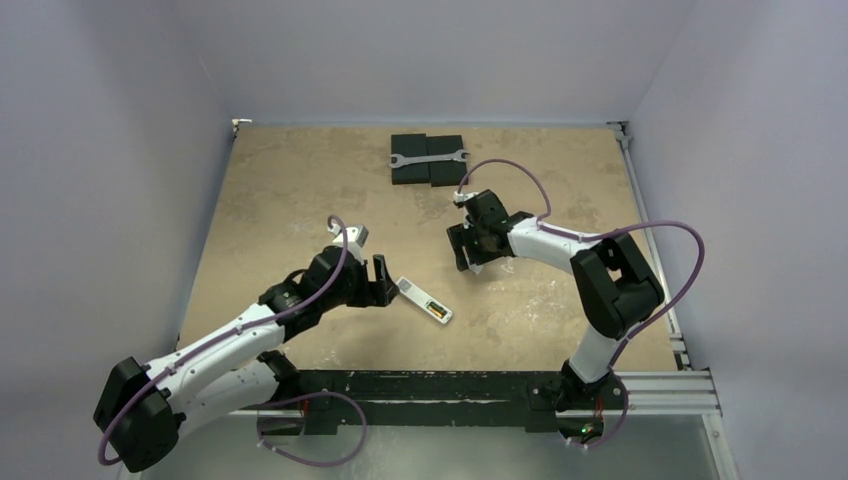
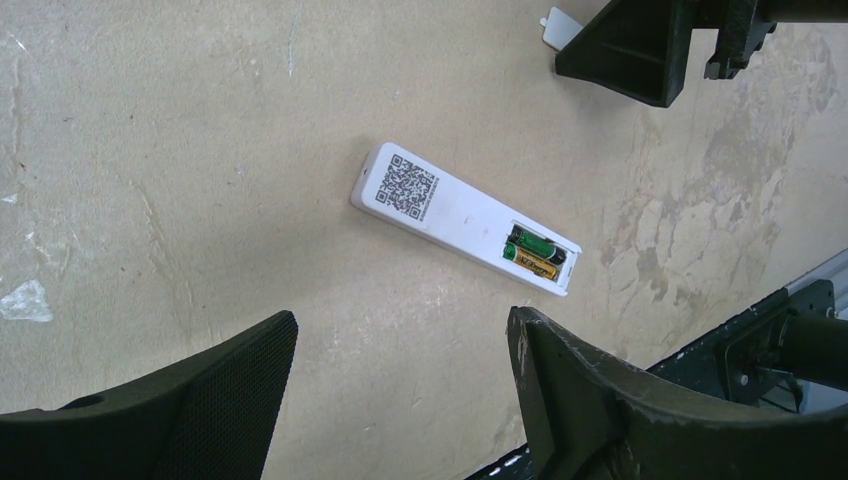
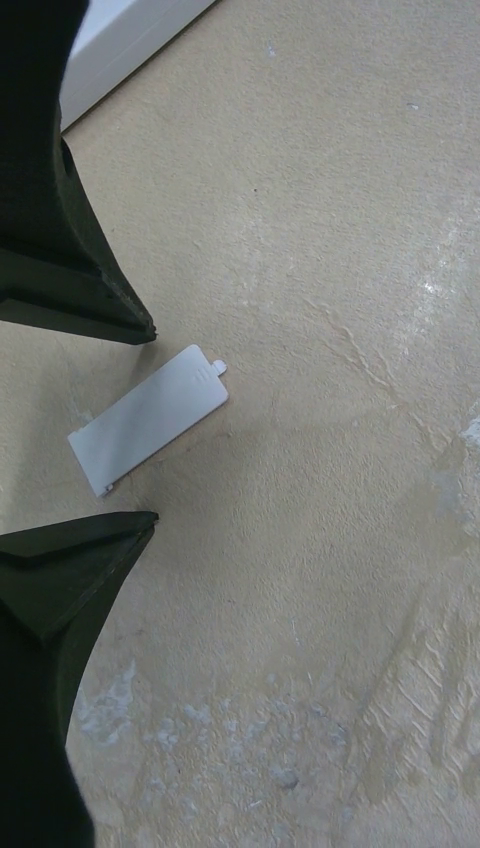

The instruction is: Load the batteries into the remote control

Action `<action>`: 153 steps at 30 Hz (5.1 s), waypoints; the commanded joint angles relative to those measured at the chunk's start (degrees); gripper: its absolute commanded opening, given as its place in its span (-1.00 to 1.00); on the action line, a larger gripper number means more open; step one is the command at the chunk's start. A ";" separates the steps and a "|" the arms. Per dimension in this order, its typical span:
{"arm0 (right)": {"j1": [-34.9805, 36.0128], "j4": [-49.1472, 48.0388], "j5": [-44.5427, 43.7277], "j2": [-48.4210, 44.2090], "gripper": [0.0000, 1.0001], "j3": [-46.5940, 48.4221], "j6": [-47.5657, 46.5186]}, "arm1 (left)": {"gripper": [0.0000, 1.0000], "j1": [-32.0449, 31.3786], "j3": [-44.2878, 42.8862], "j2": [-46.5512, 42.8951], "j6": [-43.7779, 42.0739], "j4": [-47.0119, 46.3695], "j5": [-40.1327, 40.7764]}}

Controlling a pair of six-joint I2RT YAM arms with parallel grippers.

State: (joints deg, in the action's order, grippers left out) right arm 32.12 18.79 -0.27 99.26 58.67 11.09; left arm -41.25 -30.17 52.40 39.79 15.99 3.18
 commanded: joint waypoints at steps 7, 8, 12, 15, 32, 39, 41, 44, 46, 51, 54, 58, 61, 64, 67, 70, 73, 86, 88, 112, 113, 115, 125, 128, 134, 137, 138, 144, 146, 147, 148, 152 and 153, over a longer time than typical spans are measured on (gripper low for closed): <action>2.33 3.05 -2.05 -0.52 0.34 -1.03 0.77 | 0.55 0.47 -1.29 0.75 -0.50 -1.90 -0.67; 2.74 3.36 -2.60 -0.56 0.33 -0.90 0.85 | 0.55 0.42 -1.29 0.84 -0.50 -1.94 -0.78; 4.18 4.75 -4.71 -0.63 0.26 -0.45 1.49 | 0.55 0.41 -1.30 0.82 -0.50 -2.03 -0.81; 4.82 5.24 -5.22 -0.61 0.21 -0.40 1.88 | 0.55 0.45 -1.21 0.62 -0.42 -1.86 -0.81; 6.82 5.70 -5.42 -0.99 -0.13 -2.07 3.76 | 0.56 0.42 -1.21 0.15 -0.40 -1.48 -0.68; 7.18 6.30 -5.74 -1.31 -0.28 -2.34 4.02 | 0.57 0.47 -1.29 0.68 -0.33 -1.80 -0.81; 7.32 6.33 -5.71 -1.51 -0.33 -2.42 4.18 | 0.57 0.47 -1.29 0.77 -0.41 -1.91 -0.85; 7.67 6.41 -5.51 -2.12 -0.48 -2.36 4.41 | 0.57 0.40 -1.29 1.05 -0.40 -2.16 -0.81; 7.86 6.59 -5.45 -2.74 -0.55 -2.10 4.58 | 0.57 0.43 -1.31 1.40 -0.42 -2.32 -0.96; 8.49 7.54 -5.51 -4.55 -0.61 -1.17 4.79 | 0.57 0.39 -1.30 1.78 -0.37 -2.67 -0.99; 8.90 7.97 -5.53 -5.89 -0.61 -1.07 4.90 | 0.57 0.41 -1.31 1.98 -0.34 -2.72 -0.83; 9.35 8.15 -5.02 -8.16 -0.61 -1.72 4.83 | 0.57 0.55 -1.38 2.23 -0.37 -2.72 -0.94; 9.76 8.51 -4.24 -9.94 -0.61 -2.43 4.49 | 0.57 0.72 -1.68 2.43 -0.57 -2.78 -1.13; 10.72 8.77 -3.58 -11.46 -0.62 -3.25 3.87 | 0.57 1.06 -2.26 2.89 -0.82 -2.80 -1.20; 11.95 8.07 -2.99 -13.55 -0.62 -4.50 2.75 | 0.57 1.37 -2.86 3.44 -1.24 -2.83 -1.32; 13.49 7.72 -2.12 -15.83 -0.61 -5.36 1.92 | 0.58 1.82 -3.21 3.67 -1.67 -2.65 -1.50; 15.29 7.52 -1.40 -17.61 -0.58 -5.83 1.34 | 0.58 2.14 -3.64 3.54 -1.88 -2.39 -1.72; 22.16 6.95 -1.94 -16.58 -0.56 -5.15 1.78 | 0.58 2.23 -5.32 1.83 -2.90 0.50 -1.24; 23.11 6.76 -1.68 -15.97 -0.56 -5.11 1.61 | 0.58 2.16 -5.69 1.30 -3.16 1.11 -0.93; 27.25 6.42 -2.51 -14.50 -0.28 -3.60 1.04 | 0.58 2.23 -9.58 -3.19 -4.77 7.46 2.05; 27.41 5.94 -1.87 -14.56 -0.25 -3.73 1.12 | 0.58 2.23 -9.44 -3.30 -4.55 7.43 2.09; 27.91 5.29 -0.97 -14.82 -0.20 -3.83 1.25 | 0.58 2.23 -9.09 -3.51 -4.16 7.38 1.89; 31.44 0.92 2.93 -19.73 0.08 -6.03 1.85 | 0.57 2.22 -7.22 -4.85 -1.74 7.50 0.37; 32.41 -1.55 5.33 -22.24 0.12 -7.93 1.74 | 0.57 2.23 -7.31 -5.80 -0.95 8.58 1.60; 36.30 -6.35 7.53 -26.31 0.14 -11.53 0.37 | 0.56 2.23 -8.04 -7.40 0.07 11.44 4.34; 38.79 -9.47 7.97 -28.73 0.15 -13.61 -1.81 | 0.56 2.23 -9.11 -8.51 -0.20 13.26 5.84; 39.33 -10.90 8.37 -29.71 0.15 -14.64 -2.93 | 0.56 2.22 -9.52 -8.95 -0.31 13.91 6.47; 41.71 -18.43 11.69 -34.37 0.15 -20.80 -9.49 | 0.56 2.23 -13.55 -10.90 -1.21 18.69 10.47; 42.59 -20.06 12.69 -33.81 0.15 -21.17 -12.89 | 0.56 2.23 -15.04 -11.15 -1.81 20.07 11.52; 43.09 -20.70 13.20 -33.45 0.15 -21.30 -14.67 | 0.56 2.23 -15.70 -11.18 -2.16 20.64 11.91; 43.64 -21.26 13.49 -32.97 0.15 -21.52 -16.36 | 0.56 2.21 -16.37 -11.10 -2.44 21.26 12.24; 45.14 -23.15 13.98 -30.04 0.16 -21.15 -21.78 | 0.56 2.19 -18.84 -11.54 -3.66 23.37 13.68; 45.49 -23.50 13.87 -28.90 0.16 -20.76 -23.18 | 0.57 2.23 -19.20 -11.80 -3.86 23.80 13.96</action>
State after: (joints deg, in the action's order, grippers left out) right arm 76.31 0.32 11.77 67.81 37.28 -3.90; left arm -39.38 -45.93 41.58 37.91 36.97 14.28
